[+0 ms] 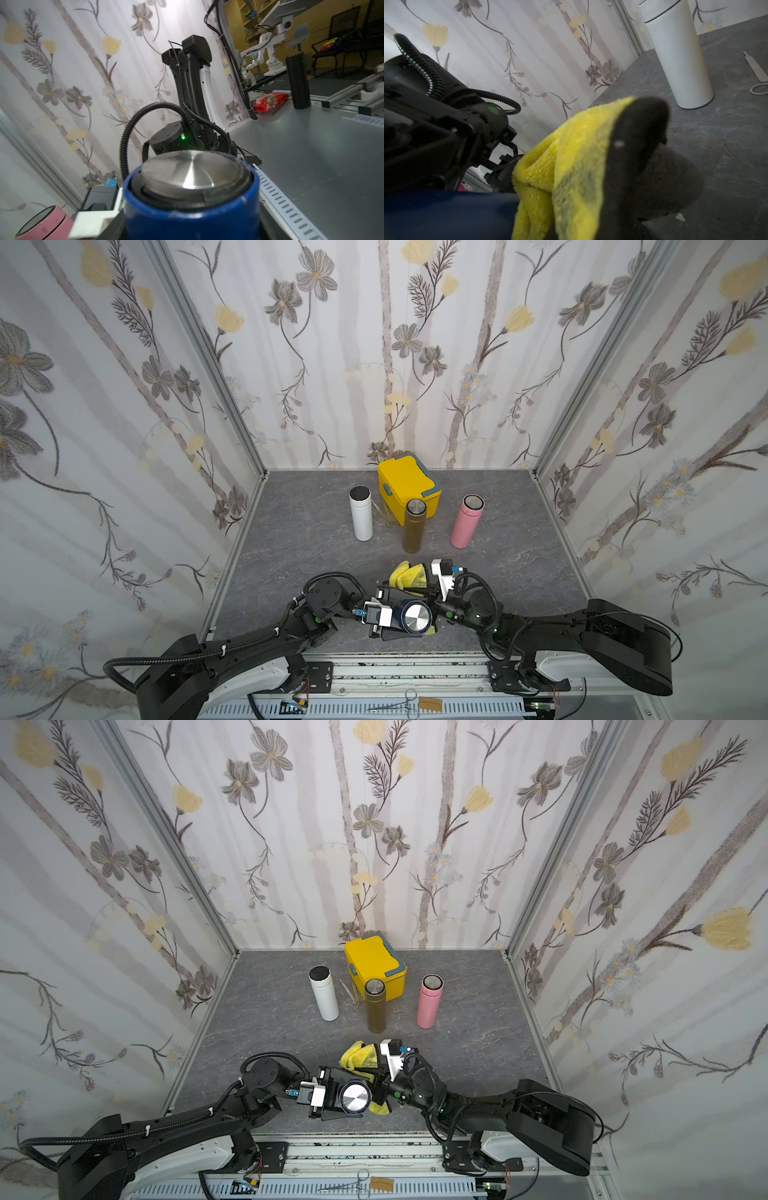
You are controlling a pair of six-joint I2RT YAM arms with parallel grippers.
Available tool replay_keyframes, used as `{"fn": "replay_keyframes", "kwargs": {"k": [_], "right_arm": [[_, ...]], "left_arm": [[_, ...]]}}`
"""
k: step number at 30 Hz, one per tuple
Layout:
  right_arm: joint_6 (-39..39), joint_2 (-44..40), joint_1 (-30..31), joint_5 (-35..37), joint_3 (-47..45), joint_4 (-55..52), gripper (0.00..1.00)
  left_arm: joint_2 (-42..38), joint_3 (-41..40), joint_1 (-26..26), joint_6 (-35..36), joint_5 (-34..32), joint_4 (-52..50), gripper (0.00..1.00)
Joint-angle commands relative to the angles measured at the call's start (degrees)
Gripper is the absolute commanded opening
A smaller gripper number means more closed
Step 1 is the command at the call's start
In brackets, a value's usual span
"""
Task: Wipe the surface of the thermos
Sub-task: Wipe the dirt from the surface of the thermos.
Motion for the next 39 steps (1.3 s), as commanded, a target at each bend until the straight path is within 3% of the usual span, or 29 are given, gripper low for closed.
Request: {"fn": "replay_keyframes", "kwargs": {"k": [1,7,11,17,26,33,39], "right_arm": [[0.53,-2.78,-0.06,-0.63,0.78,5.23,0.00],[-5.22,-13.99,1.13,1.46,8.28,-11.75,0.00],[-5.44,-13.24,2.77,5.13,7.02,-10.82,0.00],[-2.46,-4.64,3.37,9.25,1.66,-2.57,0.00],[-11.64,-16.86,6.07,12.04,12.67,-18.53,0.00],[-8.85,-8.45,7.00,15.48,9.68,-13.50,0.00],[-6.99,-3.57,9.46,21.03,5.66,-10.08,0.00]], "left_arm": [[-0.08,-0.84,0.14,-6.91,-15.92,14.53,0.00],[-0.41,-0.02,0.15,-13.53,-31.20,15.83,0.00],[0.08,0.51,0.04,-15.57,-36.83,16.05,0.00],[0.31,2.24,0.08,-19.03,-46.30,13.66,0.00],[0.17,6.61,-1.51,-24.07,-58.08,5.79,0.00],[2.08,9.58,-5.53,-23.76,-67.76,3.81,0.00],[5.13,16.33,-10.39,-26.83,-86.00,-3.84,0.00]]}}
